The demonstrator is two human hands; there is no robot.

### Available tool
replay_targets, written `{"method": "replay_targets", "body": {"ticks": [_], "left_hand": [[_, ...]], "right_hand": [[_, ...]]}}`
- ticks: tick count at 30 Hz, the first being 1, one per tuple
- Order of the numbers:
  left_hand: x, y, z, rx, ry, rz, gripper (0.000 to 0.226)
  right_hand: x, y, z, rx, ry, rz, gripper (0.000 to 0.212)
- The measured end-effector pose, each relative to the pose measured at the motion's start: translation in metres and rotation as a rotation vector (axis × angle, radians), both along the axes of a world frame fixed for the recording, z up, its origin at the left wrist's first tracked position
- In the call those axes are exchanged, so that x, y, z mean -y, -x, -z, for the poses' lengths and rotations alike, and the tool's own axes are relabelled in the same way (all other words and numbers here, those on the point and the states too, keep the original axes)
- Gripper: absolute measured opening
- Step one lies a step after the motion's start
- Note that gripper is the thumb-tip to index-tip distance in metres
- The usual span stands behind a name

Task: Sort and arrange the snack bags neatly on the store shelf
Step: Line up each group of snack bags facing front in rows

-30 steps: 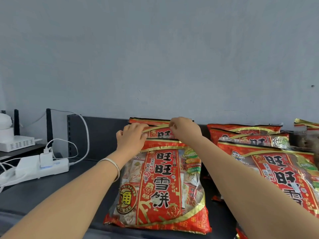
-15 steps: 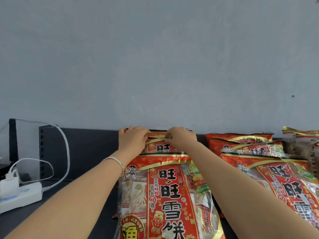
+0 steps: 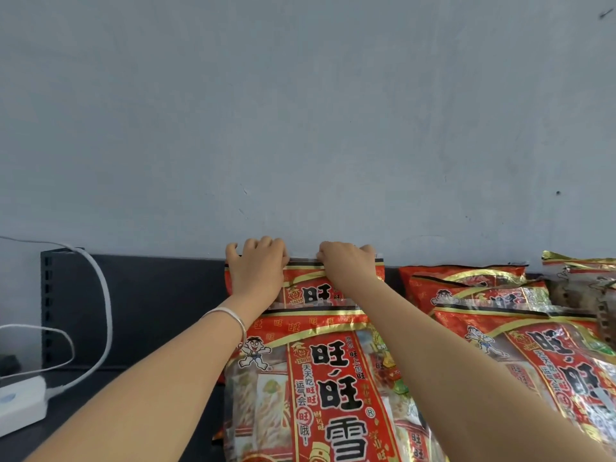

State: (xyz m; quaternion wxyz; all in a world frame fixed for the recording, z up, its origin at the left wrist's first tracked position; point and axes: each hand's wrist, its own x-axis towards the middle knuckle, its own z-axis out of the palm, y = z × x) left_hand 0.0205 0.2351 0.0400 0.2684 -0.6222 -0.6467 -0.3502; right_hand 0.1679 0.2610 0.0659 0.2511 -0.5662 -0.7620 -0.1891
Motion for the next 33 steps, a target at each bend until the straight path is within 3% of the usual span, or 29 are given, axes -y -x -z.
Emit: {"method": "replay_targets", "body": {"ticks": [6, 10, 16, 33], "left_hand": [[-0.008, -0.004, 0.003, -0.103, -0.013, -0.035, 0.016], [-0.003, 0.002, 0.006, -0.049, -0.012, 0.007, 0.021], [0.014, -0.001, 0.008, -0.074, -0.048, 0.118, 0.020], [0.123, -0.041, 0.049, 0.005, 0.179, 0.118, 0.020]], "right_hand": [[-0.001, 0.000, 0.013, -0.017, -0.061, 0.008, 0.015], [0.004, -0.002, 0.018, -0.045, -0.011, -0.049, 0.026], [0.023, -0.010, 0.021, -0.155, -0.123, -0.069, 0.032], [0.104, -0.052, 0.062, -0.074, 0.122, -0.243, 0.032]]}}
